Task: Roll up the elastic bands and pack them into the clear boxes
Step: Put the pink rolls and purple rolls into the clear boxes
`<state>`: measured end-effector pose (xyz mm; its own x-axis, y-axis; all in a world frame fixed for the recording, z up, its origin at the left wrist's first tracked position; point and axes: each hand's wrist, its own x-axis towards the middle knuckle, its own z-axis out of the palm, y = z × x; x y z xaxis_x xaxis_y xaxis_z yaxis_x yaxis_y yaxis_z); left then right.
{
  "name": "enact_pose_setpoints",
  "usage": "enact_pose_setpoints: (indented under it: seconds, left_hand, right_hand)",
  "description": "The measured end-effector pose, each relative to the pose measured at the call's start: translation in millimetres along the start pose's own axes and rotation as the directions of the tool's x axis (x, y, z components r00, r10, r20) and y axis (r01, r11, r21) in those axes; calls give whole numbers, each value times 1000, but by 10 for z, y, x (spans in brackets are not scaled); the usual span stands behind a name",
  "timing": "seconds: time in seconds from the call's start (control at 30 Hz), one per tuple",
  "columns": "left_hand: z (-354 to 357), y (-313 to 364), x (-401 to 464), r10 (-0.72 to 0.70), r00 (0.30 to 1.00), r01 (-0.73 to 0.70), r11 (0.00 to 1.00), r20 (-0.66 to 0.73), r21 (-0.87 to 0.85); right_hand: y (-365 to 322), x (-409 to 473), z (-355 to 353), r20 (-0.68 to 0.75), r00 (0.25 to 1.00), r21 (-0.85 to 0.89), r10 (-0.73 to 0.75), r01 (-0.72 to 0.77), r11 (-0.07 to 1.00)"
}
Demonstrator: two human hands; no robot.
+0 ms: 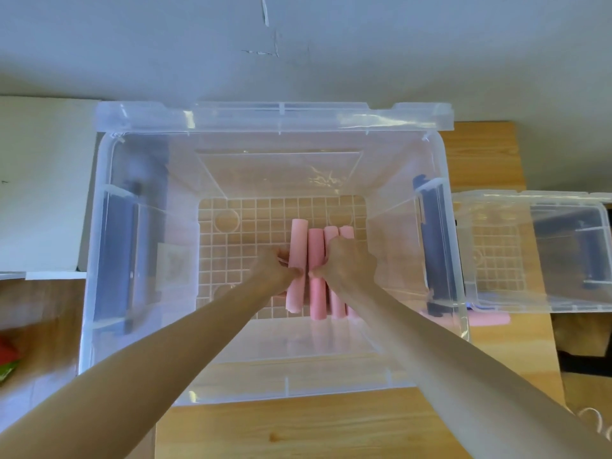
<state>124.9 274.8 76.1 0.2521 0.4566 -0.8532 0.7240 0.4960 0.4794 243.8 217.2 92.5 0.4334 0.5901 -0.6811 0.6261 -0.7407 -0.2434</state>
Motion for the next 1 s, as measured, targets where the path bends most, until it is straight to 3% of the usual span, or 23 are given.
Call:
enact_pose_setpoints:
  seconds: [0.2, 0.53, 0.73, 1.0]
  left_hand:
    - [171, 22, -5, 24, 1000, -23, 992, -1, 122]
    - [132, 50, 10, 17, 999, -39, 894, 51, 446]
    - [83, 133, -35, -14, 999, -3, 927, 45, 374]
    - [35, 146, -237, -23, 1000, 26, 942, -13, 335]
  right_hand:
    - [95, 68, -4, -15, 999, -60, 32, -33, 998]
    - [150, 106, 32, 4, 999, 32, 45, -45, 998]
    - [140, 51, -34, -14, 999, 9, 35, -35, 999]
    - [128, -225, -169, -16, 1000, 137, -6, 8, 990]
